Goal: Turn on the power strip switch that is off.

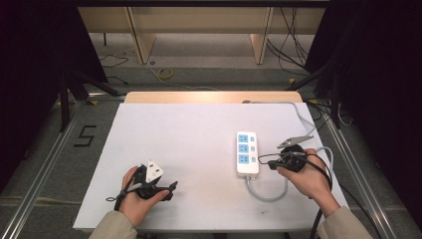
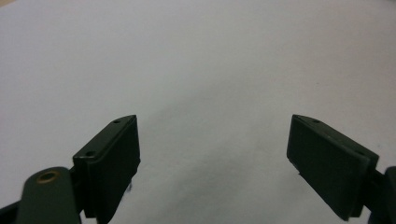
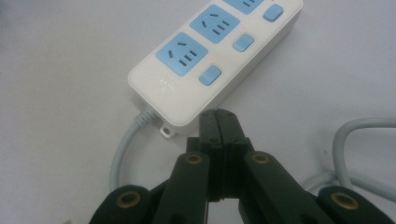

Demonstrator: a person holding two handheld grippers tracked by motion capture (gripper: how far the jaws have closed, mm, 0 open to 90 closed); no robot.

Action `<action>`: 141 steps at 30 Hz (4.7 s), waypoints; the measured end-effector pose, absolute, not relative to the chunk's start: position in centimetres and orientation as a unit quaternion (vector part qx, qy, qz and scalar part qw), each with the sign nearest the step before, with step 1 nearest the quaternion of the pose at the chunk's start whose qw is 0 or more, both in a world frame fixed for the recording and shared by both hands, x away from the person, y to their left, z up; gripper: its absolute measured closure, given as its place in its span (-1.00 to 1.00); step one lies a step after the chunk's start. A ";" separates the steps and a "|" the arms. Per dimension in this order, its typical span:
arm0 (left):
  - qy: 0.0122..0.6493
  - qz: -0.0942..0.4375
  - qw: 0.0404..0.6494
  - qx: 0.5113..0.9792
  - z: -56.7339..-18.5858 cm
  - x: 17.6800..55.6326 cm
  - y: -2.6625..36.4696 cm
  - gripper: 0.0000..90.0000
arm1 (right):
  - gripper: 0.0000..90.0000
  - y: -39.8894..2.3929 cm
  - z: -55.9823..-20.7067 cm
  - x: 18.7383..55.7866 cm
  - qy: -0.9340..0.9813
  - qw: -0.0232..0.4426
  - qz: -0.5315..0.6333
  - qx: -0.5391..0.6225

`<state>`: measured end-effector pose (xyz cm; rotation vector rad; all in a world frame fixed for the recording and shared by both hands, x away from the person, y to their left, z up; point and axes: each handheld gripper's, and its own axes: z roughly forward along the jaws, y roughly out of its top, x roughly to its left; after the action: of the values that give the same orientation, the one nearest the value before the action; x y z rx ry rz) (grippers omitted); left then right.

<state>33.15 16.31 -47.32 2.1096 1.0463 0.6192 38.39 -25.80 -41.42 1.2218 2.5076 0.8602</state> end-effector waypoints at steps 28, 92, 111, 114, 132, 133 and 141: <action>0.402 0.239 0.346 0.813 -47.3 33.1 16.2 -0.62 | 1.00 -25.3 -40.6 40.3 0.859 0.109 0.275 0.418; 0.402 0.240 0.346 0.813 -47.3 33.2 16.3 -0.62 | 1.00 -23.3 -39.7 45.5 0.864 0.099 0.247 0.428; 0.402 0.239 0.347 0.813 -47.3 33.2 16.3 -0.62 | 1.00 -22.4 -40.0 47.2 0.864 0.097 0.237 0.434; 0.402 0.239 0.347 0.813 -47.3 33.2 16.3 -0.62 | 1.00 -22.3 -40.1 47.6 0.864 0.095 0.234 0.435; 0.401 0.239 0.347 0.813 -47.3 33.2 16.2 -0.62 | 1.00 -21.5 -40.8 49.2 0.866 0.088 0.222 0.440; 0.401 0.239 0.347 0.813 -47.3 33.2 16.2 -0.62 | 1.00 -21.5 -40.8 49.3 0.865 0.088 0.222 0.440; 0.401 0.238 0.347 0.814 -47.4 33.2 16.2 -0.62 | 1.00 -21.2 -40.6 49.9 0.864 0.091 0.218 0.445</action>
<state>33.20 16.23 -47.36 2.1106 1.0405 0.6187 49.87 -21.19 -40.60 1.3239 2.5675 0.6465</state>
